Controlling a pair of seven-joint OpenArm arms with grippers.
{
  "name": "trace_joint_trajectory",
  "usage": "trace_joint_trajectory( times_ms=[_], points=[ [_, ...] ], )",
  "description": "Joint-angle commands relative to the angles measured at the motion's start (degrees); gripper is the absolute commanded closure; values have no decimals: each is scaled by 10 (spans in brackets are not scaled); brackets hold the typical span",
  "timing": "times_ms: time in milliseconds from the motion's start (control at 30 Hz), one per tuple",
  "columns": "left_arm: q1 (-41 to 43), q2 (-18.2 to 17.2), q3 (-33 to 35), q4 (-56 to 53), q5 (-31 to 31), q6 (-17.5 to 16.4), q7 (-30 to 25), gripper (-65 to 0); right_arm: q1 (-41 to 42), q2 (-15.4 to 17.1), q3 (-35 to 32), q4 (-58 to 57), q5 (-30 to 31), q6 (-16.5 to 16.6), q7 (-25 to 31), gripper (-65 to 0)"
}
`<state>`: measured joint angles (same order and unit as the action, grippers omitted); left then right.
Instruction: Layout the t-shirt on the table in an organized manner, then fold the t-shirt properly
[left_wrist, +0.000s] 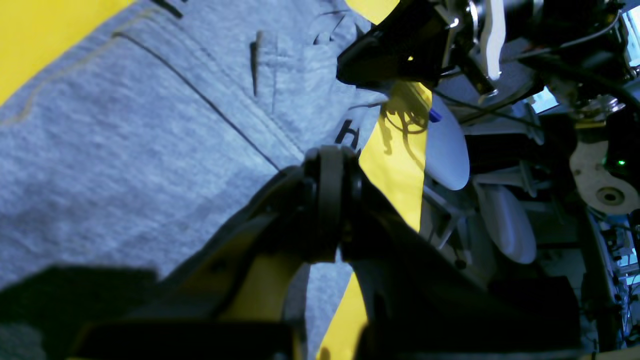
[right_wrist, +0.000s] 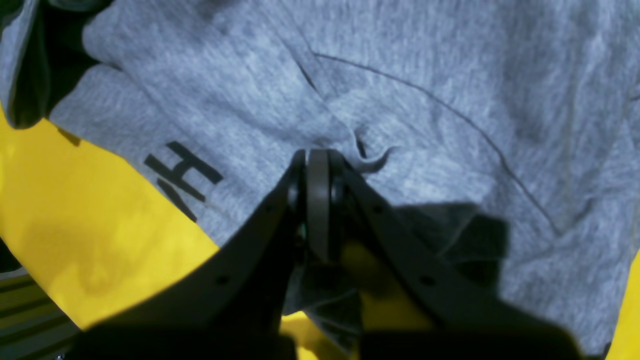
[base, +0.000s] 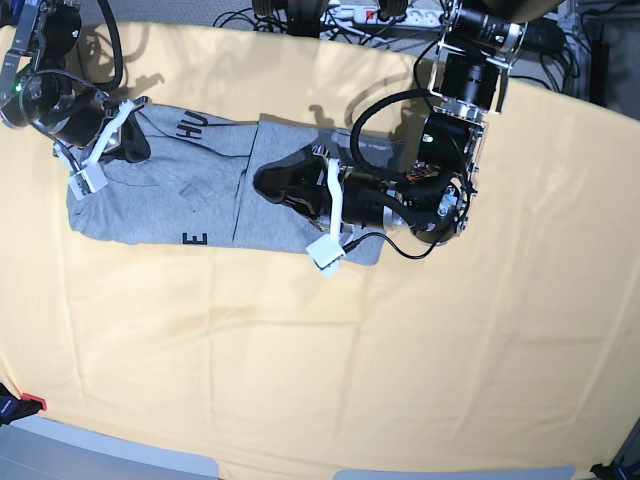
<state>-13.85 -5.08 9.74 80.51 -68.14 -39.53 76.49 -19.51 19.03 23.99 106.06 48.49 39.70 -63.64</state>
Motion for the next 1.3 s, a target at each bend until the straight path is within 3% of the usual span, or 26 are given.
trace_joint_trajectory(
  times_ms=[0,167,333,400,500,567,700,867,1100,1267],
  points=[
    [-17,2,-1,8,-16,-5,-10,0,6,8,4,12,19,3,11,0],
    [-31,-2,-40,10,-9,-5,3,0,37,9,25,60,77,3,10,0],
    [-32,-20,-136,11,-7,-5,31,0,52,8,71,80,29,3,5,0],
    [-32,-38,-174,11,-7,-5,31,0,59,10,92,80,-15,-1,5,-105],
    [-31,-66,-225,11,-7,-5,34,0,55,20,125,77,-77,-80,22,-328],
    [-31,-91,-252,11,-7,-5,34,0,47,27,143,65,-99,-114,40,-403],
    [-31,-150,-288,11,-12,-5,33,0,49,37,151,3,-97,-130,36,-409],
    [-31,-213,-297,11,-21,-5,33,0,51,45,151,-89,-31,-112,10,-409],
    [-28,-259,-297,11,-25,-5,33,0,51,46,151,-170,81,-75,-31,-409],
    [-28,-262,-297,11,-25,-5,33,0,51,44,150,-193,180,-43,-69,-407]
  ],
)
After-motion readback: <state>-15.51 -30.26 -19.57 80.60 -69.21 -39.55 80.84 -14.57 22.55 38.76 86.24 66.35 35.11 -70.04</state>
